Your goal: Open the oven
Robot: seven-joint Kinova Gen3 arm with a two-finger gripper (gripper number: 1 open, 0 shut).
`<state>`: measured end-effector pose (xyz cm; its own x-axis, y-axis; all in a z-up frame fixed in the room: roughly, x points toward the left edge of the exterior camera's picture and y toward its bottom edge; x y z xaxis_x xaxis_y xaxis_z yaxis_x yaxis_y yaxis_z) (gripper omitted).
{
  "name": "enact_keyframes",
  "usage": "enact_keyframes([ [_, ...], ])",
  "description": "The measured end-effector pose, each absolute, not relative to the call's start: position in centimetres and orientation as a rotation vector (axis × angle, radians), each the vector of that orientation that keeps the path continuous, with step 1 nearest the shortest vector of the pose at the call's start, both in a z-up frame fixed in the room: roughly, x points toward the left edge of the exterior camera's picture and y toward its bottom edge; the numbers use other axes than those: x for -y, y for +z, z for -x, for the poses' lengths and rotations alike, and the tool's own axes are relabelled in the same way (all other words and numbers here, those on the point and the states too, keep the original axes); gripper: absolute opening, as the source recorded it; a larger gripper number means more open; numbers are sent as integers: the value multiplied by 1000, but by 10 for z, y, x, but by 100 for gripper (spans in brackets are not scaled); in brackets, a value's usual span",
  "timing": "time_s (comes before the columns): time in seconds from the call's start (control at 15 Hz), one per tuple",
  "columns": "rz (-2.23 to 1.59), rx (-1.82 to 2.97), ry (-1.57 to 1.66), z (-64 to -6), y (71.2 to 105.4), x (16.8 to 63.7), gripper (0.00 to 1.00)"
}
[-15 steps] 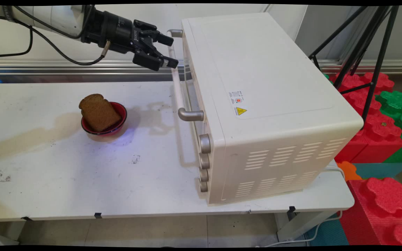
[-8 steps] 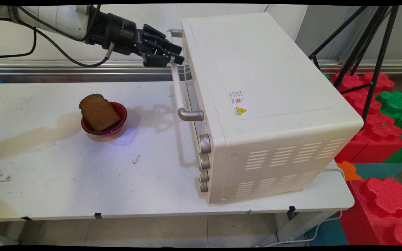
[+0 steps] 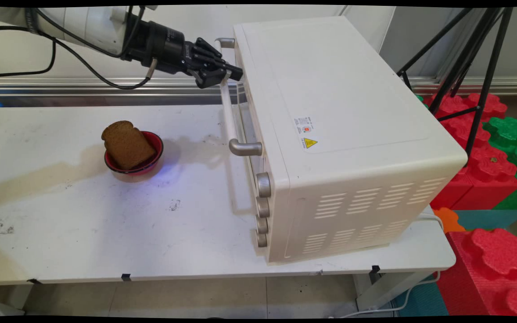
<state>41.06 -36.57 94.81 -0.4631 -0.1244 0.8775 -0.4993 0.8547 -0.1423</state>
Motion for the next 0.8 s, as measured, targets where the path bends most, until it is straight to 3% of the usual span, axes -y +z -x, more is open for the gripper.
enact_keyframes([
  [0.8, -454, 2080, 468, -417, 938, 362, 0],
])
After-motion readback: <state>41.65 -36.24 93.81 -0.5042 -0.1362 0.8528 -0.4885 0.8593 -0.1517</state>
